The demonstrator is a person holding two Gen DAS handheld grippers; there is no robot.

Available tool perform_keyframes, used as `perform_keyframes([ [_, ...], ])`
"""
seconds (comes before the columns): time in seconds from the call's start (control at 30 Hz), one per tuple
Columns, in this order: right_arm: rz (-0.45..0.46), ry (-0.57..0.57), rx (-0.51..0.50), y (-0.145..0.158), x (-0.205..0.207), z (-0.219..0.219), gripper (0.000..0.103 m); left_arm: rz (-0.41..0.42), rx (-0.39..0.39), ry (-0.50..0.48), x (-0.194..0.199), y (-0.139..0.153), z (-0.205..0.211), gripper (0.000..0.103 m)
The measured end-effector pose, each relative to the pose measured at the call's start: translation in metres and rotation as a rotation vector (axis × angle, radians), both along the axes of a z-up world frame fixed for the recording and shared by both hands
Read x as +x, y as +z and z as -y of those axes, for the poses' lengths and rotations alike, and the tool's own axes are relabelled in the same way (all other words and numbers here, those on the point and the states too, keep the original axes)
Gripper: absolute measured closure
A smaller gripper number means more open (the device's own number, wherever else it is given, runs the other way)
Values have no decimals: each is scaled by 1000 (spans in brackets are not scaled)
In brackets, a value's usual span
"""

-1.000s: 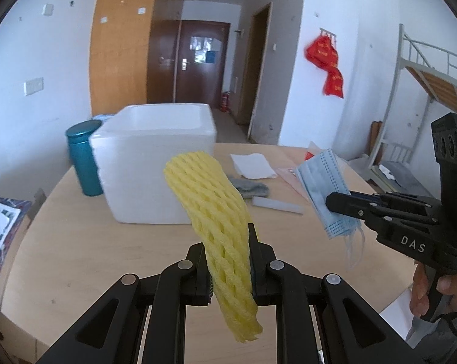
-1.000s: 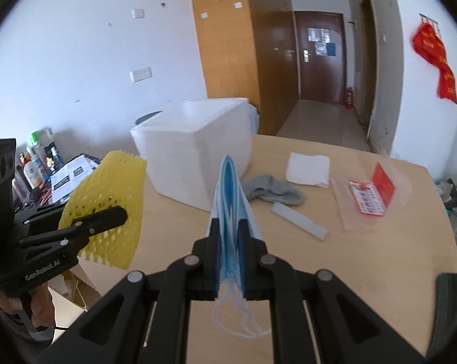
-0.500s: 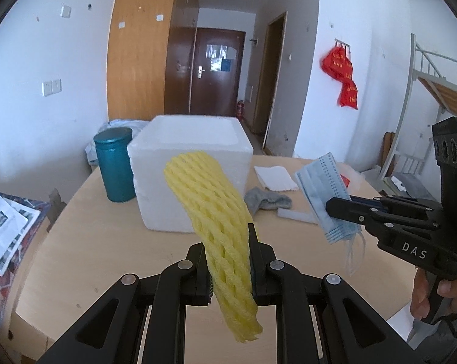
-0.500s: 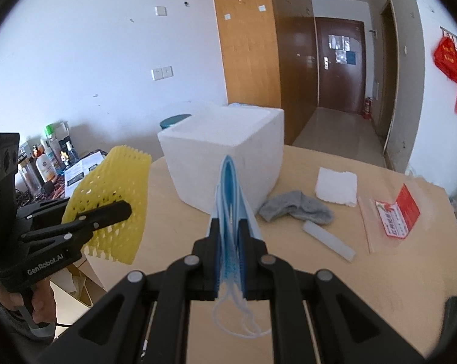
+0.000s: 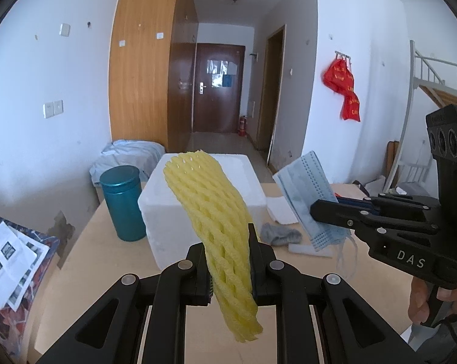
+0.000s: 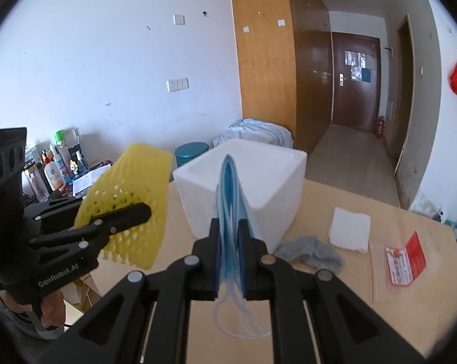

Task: Organize soft objects
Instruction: 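Carry the yellow net and blue mask over the white foam box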

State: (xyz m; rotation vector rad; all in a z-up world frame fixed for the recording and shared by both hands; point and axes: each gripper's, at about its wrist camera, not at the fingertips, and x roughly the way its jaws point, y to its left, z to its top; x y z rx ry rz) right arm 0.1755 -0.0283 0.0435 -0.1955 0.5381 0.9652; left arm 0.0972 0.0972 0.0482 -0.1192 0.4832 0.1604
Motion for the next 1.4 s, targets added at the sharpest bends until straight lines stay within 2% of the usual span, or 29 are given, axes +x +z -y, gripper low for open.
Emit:
perform_keyframes([
  [0.47,28,17,-15,19,33,-37,90,9,7,-19,47,21,-32,85],
  [0.77,11,23,-33,13,54,-50,90,-40,-1,-24,87,18,-45,85],
  [1.03,-14,18,-39,9,70,-59,90,-43,-16,-26,119,23,-58,85],
  [1.23,-14,11,-38,11,71,-58,90,-104,-47,-34,148,3,-68,85],
  [1.4,-12,9,-40,11,71,-57,90,-119,-35,-45,157,-6,-71,85],
])
